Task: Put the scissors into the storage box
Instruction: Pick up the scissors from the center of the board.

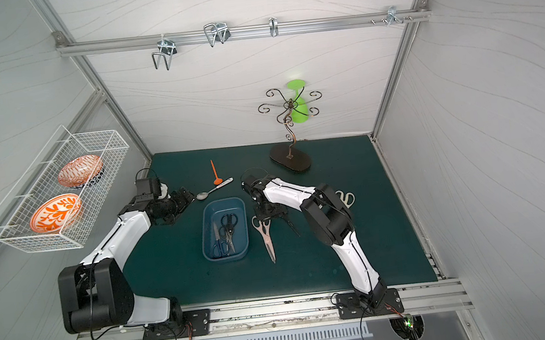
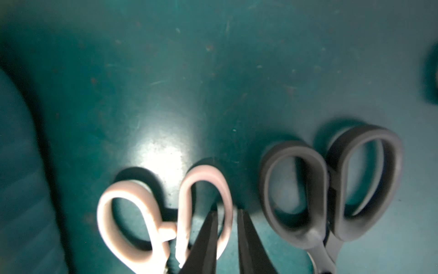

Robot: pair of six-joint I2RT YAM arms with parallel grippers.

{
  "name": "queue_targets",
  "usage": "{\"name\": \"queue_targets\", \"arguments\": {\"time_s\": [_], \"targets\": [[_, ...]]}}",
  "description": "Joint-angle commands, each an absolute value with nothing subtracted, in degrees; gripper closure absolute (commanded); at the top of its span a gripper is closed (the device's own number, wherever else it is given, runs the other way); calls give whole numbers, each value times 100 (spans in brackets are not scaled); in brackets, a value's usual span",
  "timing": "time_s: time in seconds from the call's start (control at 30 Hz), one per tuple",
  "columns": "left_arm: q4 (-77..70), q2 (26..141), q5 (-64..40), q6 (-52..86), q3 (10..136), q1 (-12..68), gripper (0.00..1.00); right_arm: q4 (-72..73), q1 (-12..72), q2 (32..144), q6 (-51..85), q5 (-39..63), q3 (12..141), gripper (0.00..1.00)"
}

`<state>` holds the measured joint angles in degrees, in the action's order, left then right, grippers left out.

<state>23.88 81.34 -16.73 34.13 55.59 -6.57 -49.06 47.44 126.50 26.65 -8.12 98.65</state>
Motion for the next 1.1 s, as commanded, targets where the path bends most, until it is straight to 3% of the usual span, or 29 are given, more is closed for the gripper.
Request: {"name": "queue_targets", "arguments": {"time_s": [0.0,0.27,1.07], "targets": [[2260,8095,-1698,3377,5651,-639,6,-5080,4781,12942,2769,-901,9847,86],[2268,8104,-1688,3384,5649,-639,6,-5115,4785,12964,2768,-883,9910,100],[2257,8148,-1696,3401,5684,-658,6,-5445,4881,11309,2876,-261,10478,100]]}}
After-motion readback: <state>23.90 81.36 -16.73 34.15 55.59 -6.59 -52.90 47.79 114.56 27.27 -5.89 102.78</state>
